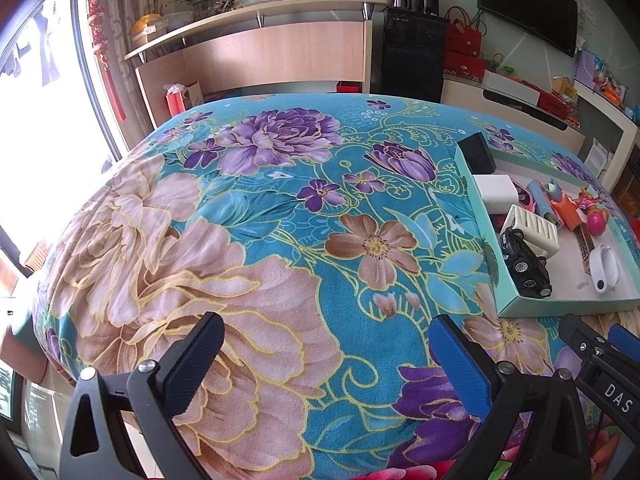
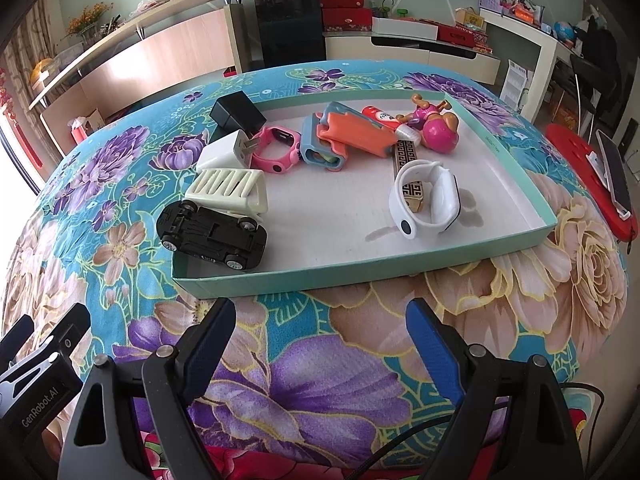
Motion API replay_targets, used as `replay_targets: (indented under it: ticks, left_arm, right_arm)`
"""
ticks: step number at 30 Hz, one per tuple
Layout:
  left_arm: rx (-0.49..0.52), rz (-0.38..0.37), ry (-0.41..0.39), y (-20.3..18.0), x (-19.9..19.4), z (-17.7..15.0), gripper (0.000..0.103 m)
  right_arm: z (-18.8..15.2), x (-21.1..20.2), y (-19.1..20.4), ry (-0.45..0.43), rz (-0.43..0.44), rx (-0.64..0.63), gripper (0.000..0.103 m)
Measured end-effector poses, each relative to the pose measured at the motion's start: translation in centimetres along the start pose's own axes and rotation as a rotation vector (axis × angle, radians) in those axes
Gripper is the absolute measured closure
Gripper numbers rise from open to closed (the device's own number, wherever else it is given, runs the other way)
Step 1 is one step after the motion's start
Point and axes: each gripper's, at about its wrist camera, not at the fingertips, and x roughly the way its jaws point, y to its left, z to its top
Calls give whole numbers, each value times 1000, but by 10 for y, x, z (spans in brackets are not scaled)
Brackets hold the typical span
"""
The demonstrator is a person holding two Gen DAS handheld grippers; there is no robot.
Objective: Organize rigid objects
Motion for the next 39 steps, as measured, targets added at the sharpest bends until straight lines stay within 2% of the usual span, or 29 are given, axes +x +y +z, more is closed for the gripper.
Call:
replay_targets:
  ticks: [39]
  left_arm:
    - [11,16,-3,-3,0,0,0]
  right_arm:
    - [-2,3,-1,8,-6,-3,15]
